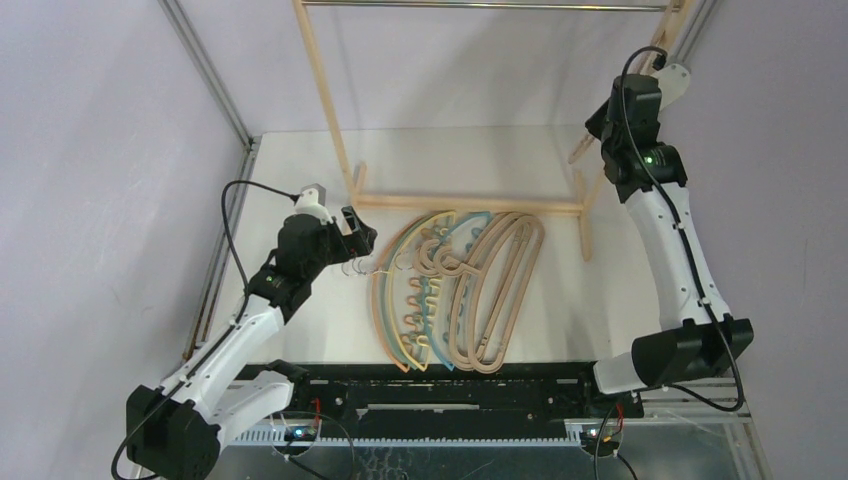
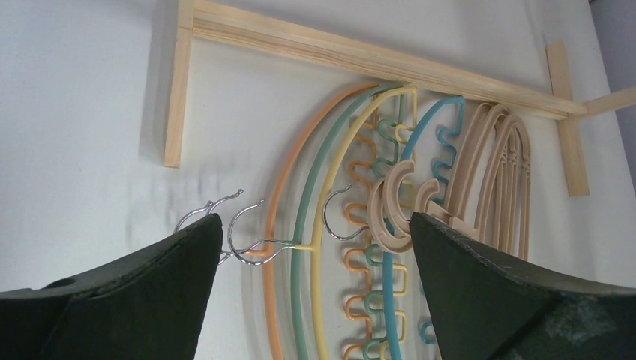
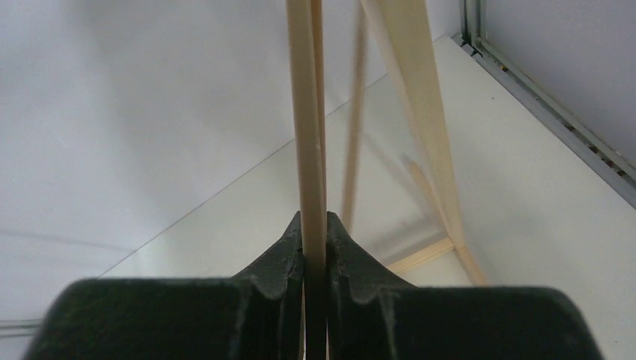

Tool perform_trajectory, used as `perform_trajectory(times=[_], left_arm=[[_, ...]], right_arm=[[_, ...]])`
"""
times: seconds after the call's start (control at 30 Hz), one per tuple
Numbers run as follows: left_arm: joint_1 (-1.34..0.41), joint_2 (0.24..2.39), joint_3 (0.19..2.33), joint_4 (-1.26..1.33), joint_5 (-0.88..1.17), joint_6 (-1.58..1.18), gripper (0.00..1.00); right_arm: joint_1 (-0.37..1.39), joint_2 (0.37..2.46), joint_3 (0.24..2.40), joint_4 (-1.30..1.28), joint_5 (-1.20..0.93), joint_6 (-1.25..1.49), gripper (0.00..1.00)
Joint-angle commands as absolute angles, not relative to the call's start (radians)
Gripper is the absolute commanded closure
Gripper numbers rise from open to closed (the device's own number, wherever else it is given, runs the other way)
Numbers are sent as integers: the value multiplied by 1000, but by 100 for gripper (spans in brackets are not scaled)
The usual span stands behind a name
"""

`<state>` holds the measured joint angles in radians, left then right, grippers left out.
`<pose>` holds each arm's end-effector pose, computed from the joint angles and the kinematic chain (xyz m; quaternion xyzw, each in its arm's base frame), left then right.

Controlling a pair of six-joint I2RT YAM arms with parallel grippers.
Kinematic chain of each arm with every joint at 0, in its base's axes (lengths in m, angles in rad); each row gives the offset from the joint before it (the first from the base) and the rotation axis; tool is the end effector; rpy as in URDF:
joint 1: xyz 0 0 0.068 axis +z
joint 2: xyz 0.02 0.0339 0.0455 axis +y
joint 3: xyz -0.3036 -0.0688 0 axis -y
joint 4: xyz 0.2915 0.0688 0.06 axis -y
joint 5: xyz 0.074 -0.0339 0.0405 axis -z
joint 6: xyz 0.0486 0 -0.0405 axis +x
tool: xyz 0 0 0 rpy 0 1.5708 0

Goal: Organize the hangers

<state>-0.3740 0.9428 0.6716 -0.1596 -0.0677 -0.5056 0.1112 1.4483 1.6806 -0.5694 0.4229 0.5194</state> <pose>0.2338 -0.0882 0.2877 -0.0735 0.8384 -0.2038 0.5001 0.3644 0.0206 0.5012 0.2805 0.7564 0.0126 0.5908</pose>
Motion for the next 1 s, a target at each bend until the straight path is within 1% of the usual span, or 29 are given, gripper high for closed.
perform_trajectory(times=[0.0, 0.07, 0.13, 0.2, 0.27, 0.33, 0.37, 0.47, 0.67, 0.7, 0.77, 0.97], left_arm=[[-380, 949, 713, -117, -57, -507, 0], [-379, 953, 710, -114, -54, -509, 0], [-380, 956, 707, -112, -52, -511, 0], [-379, 956, 705, -109, -50, -512, 1], [-380, 956, 703, -108, -52, -511, 0], [-380, 957, 700, -102, -53, -510, 0], [-379, 960, 700, -99, -53, -509, 0], [-380, 971, 699, -93, -52, -509, 0], [-380, 997, 698, -82, -40, -511, 1], [-380, 1002, 698, -79, -37, -509, 0], [-380, 1007, 698, -77, -36, -509, 0], [-380, 1016, 696, -71, -28, -511, 0]], right_arm=[[87, 1391, 1636, -565, 433, 527, 84], [82, 1390, 1627, -571, 413, 520, 71], [81, 1389, 1621, -584, 417, 518, 55], [83, 1378, 1605, -586, 427, 514, 43], [83, 1351, 1576, -567, 422, 496, 33], [85, 1320, 1545, -546, 420, 493, 26], [86, 1305, 1528, -539, 419, 490, 24], [95, 1261, 1515, -558, 428, 482, 23], [165, 1131, 1460, -601, 529, 467, 20], [194, 1074, 1437, -622, 566, 462, 19], [239, 1030, 1421, -638, 622, 440, 19], [365, 939, 1397, -682, 778, 385, 19]])
